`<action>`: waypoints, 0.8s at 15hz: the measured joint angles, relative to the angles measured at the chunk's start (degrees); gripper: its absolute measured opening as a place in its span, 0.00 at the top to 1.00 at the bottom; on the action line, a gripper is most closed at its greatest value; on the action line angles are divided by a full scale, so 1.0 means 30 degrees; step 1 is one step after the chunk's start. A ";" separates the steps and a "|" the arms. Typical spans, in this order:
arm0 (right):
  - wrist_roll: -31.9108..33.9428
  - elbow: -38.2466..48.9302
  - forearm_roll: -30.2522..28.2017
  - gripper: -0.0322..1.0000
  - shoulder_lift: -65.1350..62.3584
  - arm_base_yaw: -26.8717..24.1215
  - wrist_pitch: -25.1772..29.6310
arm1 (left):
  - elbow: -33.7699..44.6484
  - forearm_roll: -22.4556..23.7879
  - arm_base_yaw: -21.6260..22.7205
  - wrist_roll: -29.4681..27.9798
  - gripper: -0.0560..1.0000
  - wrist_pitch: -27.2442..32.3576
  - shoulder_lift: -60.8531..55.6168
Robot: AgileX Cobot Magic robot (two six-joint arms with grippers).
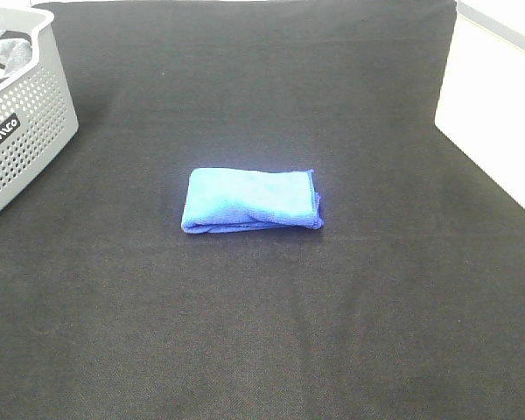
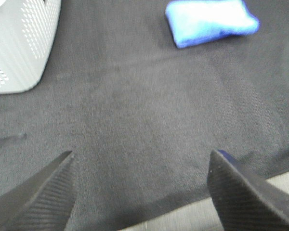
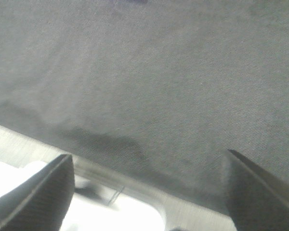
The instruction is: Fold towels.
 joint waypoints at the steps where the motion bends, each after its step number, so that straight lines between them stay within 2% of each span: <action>1: -0.0019 0.0535 -0.0401 0.22 -0.1222 0.0000 -0.0191 | 0.0688 0.0000 0.0000 0.0363 0.27 0.0019 -0.1089; 5: 0.0420 0.1700 -0.2903 0.22 -0.4450 0.0019 -0.1490 | 0.3132 -0.0535 0.0000 0.1853 0.27 -0.1146 -0.2769; 8: 0.0535 0.2731 -0.3018 0.22 -0.4641 0.0019 -0.2215 | 0.3858 -0.1031 0.0000 0.2827 0.27 -0.2998 -0.2807; 12: 0.0535 0.2731 -0.3018 0.22 -0.4641 0.0019 -0.2235 | 0.4011 -0.1184 0.0000 0.2998 0.27 -0.3056 -0.2807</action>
